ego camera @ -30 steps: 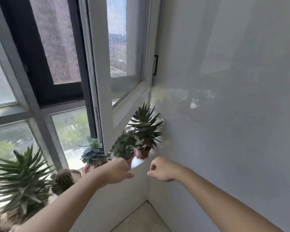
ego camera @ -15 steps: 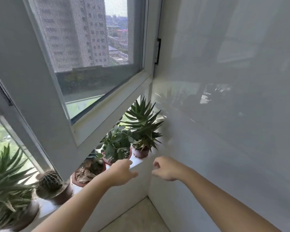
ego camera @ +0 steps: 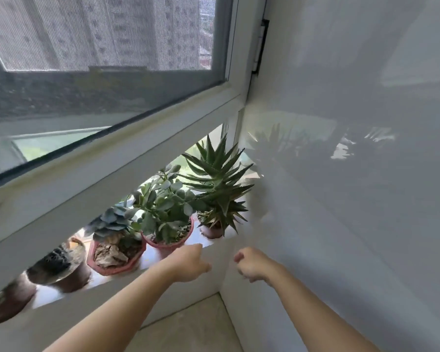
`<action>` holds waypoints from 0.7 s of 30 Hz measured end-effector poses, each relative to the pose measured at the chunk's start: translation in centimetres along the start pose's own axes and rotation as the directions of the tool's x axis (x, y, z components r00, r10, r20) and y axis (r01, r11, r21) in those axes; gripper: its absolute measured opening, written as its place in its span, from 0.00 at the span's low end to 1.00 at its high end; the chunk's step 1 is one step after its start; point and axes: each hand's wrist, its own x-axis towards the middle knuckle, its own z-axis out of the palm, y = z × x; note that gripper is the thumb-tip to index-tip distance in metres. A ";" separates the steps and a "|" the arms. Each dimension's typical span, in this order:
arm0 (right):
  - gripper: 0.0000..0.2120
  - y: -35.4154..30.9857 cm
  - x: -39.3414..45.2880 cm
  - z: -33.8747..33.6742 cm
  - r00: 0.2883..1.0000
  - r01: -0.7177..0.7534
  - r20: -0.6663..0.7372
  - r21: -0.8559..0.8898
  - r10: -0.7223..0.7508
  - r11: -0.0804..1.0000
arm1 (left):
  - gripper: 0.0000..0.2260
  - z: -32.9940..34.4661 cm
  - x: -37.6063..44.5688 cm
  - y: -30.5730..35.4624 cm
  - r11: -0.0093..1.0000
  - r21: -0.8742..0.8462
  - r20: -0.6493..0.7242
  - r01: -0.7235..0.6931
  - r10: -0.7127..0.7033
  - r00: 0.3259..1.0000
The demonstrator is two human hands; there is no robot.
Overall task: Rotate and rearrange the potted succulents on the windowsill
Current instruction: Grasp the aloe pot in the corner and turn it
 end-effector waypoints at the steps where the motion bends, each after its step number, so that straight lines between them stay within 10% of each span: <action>1: 0.19 1.0 1.3 0.4 0.999 -0.039 0.005 0.078 0.039 0.996 | 0.34 1.3 0.7 0.1 0.999 -0.041 0.027 0.012 -0.011 1.000; 21: 0.31 5.1 21.1 3.0 0.941 0.313 -0.282 0.509 -0.188 0.802 | 0.48 12.2 16.5 -0.8 0.715 -0.681 -0.292 -0.160 -0.065 0.954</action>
